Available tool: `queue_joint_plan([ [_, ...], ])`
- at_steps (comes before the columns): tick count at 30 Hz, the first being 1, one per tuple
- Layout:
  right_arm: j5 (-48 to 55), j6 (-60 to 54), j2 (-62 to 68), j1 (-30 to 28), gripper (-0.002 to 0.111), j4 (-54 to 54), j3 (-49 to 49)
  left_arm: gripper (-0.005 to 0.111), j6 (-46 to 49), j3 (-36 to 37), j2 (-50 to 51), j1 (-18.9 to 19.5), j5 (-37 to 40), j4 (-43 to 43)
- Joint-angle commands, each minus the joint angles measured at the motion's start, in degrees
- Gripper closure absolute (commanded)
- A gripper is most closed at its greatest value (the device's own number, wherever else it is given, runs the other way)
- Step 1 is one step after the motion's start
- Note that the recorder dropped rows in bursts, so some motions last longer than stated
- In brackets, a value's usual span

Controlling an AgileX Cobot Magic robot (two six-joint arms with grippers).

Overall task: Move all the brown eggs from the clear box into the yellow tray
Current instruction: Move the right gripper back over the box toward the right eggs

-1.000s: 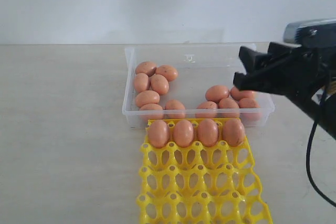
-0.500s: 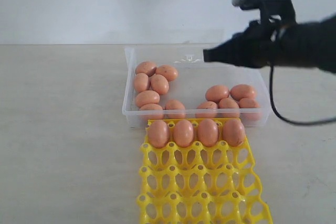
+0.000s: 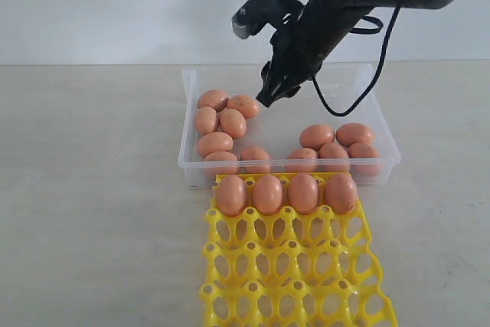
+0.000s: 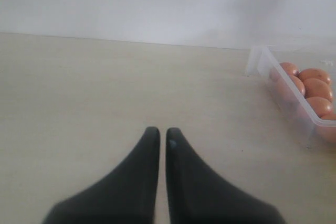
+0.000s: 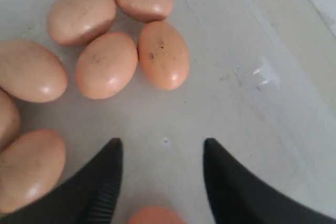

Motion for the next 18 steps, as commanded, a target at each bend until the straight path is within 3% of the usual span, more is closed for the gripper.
queue_joint_plan([
  [1, -5.7, -14.89, 3.58, -0.08, 0.048, -0.78, -0.75, 0.103, 0.24, 0.23, -0.13, -0.2, -0.75, 0.21],
  [4, -12.34, -21.19, 6.37, -0.08, 0.048, -0.89, -0.75, 0.103, 0.24, 0.23, -0.13, -0.2, -0.75, 0.21],
  [10, -23.9, -22.23, 10.87, -0.08, 0.048, -0.78, -0.75, 0.103, 0.24, 0.23, -0.13, -0.2, -0.75, 0.21],
  [18, -25.16, -22.6, 13.28, -0.08, 0.048, 0.05, -0.75, 0.103, 0.24, 0.23, -0.13, -0.2, -0.75, 0.21],
])
